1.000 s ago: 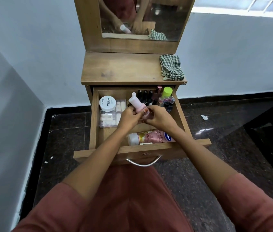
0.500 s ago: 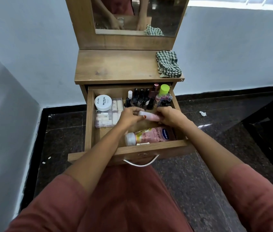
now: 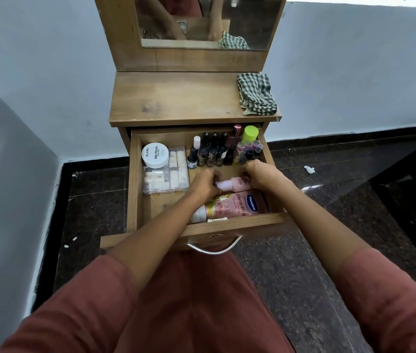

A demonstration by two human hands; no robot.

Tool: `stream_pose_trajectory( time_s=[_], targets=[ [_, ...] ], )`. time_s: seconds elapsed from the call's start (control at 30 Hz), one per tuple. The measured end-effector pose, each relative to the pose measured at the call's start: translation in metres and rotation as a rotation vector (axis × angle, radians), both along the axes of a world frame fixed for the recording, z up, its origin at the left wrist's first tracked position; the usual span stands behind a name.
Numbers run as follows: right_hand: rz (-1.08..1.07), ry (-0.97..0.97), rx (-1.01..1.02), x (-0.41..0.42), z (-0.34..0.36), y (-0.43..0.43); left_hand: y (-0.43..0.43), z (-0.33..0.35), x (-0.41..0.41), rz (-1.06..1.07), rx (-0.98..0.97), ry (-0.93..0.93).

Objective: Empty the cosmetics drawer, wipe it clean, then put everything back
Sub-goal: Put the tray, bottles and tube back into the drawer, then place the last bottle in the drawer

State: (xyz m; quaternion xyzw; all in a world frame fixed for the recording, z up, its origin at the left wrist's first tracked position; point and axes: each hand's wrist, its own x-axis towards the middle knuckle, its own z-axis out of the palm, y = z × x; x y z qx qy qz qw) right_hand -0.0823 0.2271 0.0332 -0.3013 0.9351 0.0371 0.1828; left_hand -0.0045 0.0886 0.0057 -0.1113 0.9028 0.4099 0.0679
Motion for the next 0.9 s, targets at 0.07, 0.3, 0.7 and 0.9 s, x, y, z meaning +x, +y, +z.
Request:
stream_pose_trajectory(
  time_s=[0.07,0.3,0.7,0.9],
  targets=[
    [0.002,0.005,-0.007,0.000,-0.001,0.001,-0.001,0.001,0.001,-0.004,0.010,-0.013],
    [-0.070,-0.043,-0.188,0.003,0.014,0.005,-0.004,0.011,0.006,0.056,0.039,0.009],
    [-0.185,-0.031,-0.774,0.100,0.078,0.006,0.004,0.084,0.083,0.116,0.109,0.310],
    [-0.225,0.072,-1.021,0.156,0.048,0.012,0.033,0.062,0.144,0.220,0.056,0.592]
  ],
)
